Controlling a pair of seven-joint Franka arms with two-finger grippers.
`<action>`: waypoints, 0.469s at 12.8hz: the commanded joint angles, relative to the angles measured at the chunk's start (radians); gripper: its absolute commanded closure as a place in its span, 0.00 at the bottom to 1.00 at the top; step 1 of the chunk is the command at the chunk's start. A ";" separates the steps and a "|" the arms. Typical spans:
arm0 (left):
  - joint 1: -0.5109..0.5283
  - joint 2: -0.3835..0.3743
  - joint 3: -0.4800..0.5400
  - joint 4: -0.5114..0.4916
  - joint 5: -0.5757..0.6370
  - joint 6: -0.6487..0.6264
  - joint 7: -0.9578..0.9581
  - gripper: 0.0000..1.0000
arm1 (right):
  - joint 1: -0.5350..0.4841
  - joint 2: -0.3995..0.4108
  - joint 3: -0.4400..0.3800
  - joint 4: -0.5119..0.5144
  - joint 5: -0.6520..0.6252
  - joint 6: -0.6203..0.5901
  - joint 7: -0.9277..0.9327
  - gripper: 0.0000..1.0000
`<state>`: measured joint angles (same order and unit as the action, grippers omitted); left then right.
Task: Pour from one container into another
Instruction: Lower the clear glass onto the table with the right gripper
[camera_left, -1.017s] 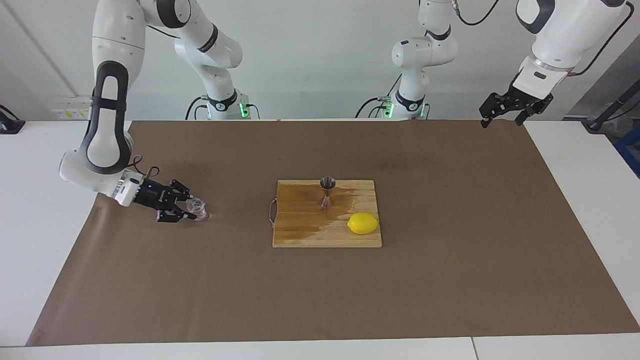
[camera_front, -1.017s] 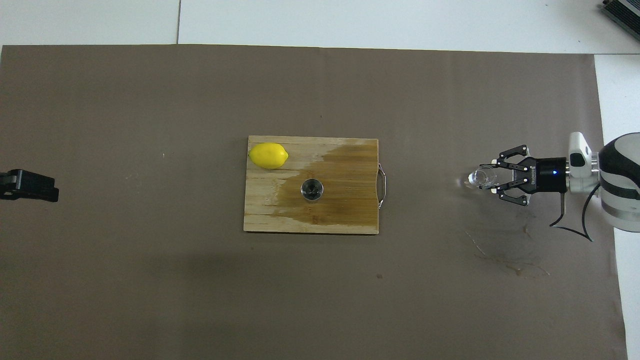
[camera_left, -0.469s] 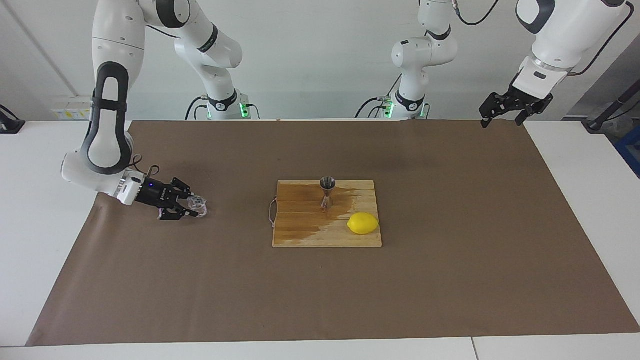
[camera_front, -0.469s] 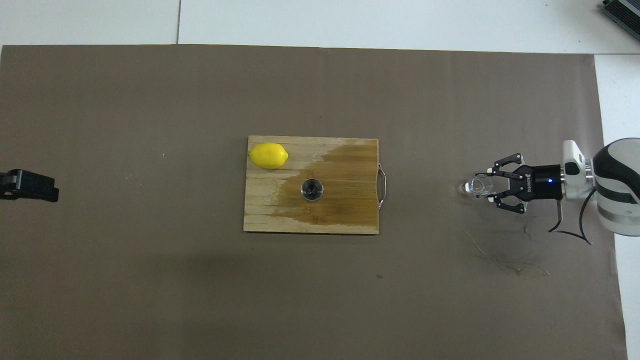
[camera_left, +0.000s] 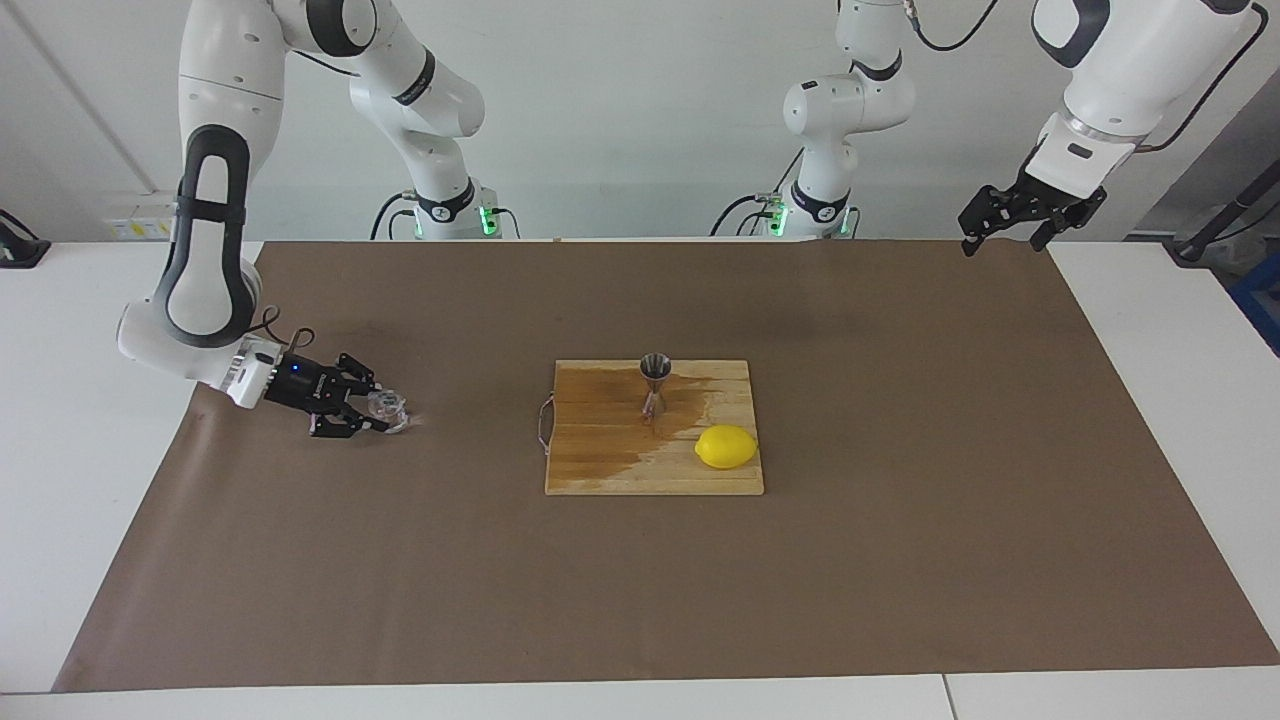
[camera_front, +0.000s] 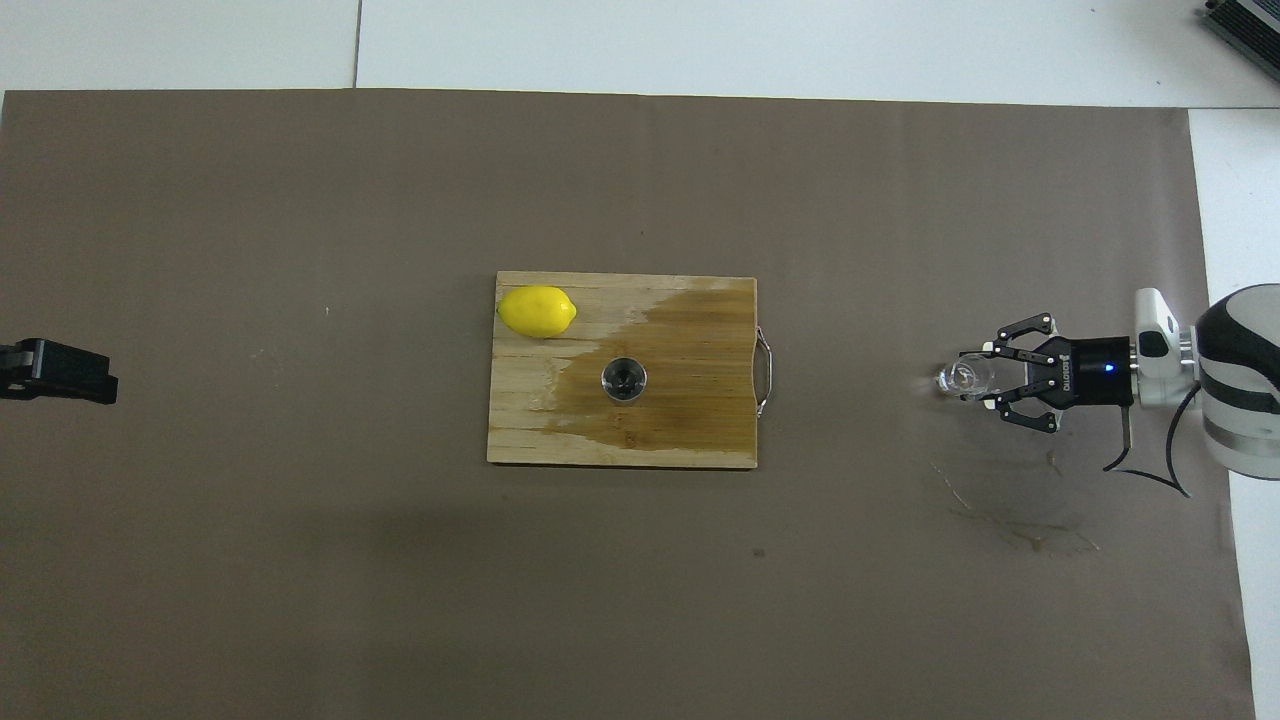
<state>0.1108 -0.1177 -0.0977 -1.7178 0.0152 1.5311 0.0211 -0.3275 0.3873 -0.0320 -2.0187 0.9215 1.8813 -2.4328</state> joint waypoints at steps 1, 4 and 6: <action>0.009 -0.019 -0.005 -0.020 0.009 -0.005 -0.001 0.00 | -0.027 -0.011 0.009 -0.012 0.003 -0.010 0.020 1.00; 0.009 -0.020 -0.005 -0.020 0.009 -0.003 -0.001 0.00 | -0.035 -0.010 0.009 -0.012 0.025 -0.007 0.040 0.99; 0.009 -0.019 -0.005 -0.020 0.009 -0.003 -0.001 0.00 | -0.033 -0.005 0.011 -0.008 0.027 -0.002 0.055 0.99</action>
<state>0.1108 -0.1177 -0.0977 -1.7178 0.0152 1.5311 0.0211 -0.3482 0.3873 -0.0323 -2.0189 0.9291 1.8813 -2.4034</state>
